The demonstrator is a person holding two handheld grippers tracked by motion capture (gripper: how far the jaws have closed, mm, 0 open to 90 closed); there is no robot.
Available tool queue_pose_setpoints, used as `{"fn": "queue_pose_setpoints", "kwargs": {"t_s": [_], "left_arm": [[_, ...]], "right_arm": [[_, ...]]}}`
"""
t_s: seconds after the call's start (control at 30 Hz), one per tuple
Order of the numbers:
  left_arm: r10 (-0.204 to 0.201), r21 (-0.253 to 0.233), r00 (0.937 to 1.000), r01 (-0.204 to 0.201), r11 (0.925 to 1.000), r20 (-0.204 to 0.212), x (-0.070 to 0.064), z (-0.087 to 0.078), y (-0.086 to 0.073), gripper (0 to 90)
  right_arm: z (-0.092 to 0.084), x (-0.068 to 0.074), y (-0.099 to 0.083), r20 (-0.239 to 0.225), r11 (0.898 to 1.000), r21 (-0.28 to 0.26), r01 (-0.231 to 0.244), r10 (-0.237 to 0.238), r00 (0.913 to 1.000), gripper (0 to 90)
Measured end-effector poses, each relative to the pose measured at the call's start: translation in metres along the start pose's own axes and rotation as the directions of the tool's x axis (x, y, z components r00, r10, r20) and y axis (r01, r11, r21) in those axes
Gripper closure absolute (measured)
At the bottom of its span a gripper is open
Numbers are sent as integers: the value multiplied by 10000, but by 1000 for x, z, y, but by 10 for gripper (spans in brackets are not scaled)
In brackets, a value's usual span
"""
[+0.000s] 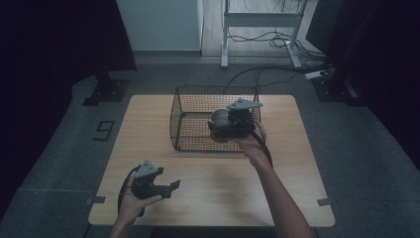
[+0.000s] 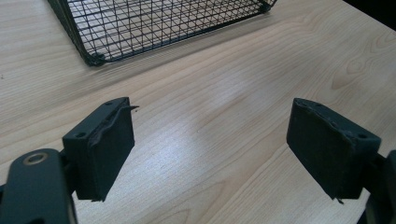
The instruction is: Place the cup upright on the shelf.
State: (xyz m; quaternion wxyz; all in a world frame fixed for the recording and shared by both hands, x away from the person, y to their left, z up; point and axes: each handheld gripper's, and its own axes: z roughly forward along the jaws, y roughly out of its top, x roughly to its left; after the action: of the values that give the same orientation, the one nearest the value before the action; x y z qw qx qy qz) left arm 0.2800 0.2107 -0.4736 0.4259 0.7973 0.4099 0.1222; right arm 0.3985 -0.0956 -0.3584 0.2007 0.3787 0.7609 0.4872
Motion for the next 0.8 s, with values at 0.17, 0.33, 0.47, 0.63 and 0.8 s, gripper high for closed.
{"fn": "queue_pose_setpoints", "kwargs": {"t_s": [0.17, 0.33, 0.47, 0.63, 0.8], "left_arm": [[-13, -25, 10000, 13, 10000, -13, 1, -1, 0, 154], [-33, -38, 10000, 33, 10000, -29, 1, -1, 0, 154], [-10, -30, 10000, 10, 10000, -4, 1, -1, 0, 154], [-18, -47, 10000, 18, 10000, -3, 1, -2, 0, 154], [-23, -39, 10000, 23, 10000, 14, 1, -1, 0, 154]], "right_arm": [[4, -4, 3, 97, 9999, 17, -142, 142, 9999, 133], [8, -8, 6, 214, 9998, 91, -159, 157, 9996, 133], [14, -12, 9, 346, 9996, 160, -233, 228, 9991, 133], [19, -17, 11, 426, 9994, 176, -297, 289, 9987, 133], [24, -20, 14, 452, 9994, 155, -324, 317, 9985, 133]]}}
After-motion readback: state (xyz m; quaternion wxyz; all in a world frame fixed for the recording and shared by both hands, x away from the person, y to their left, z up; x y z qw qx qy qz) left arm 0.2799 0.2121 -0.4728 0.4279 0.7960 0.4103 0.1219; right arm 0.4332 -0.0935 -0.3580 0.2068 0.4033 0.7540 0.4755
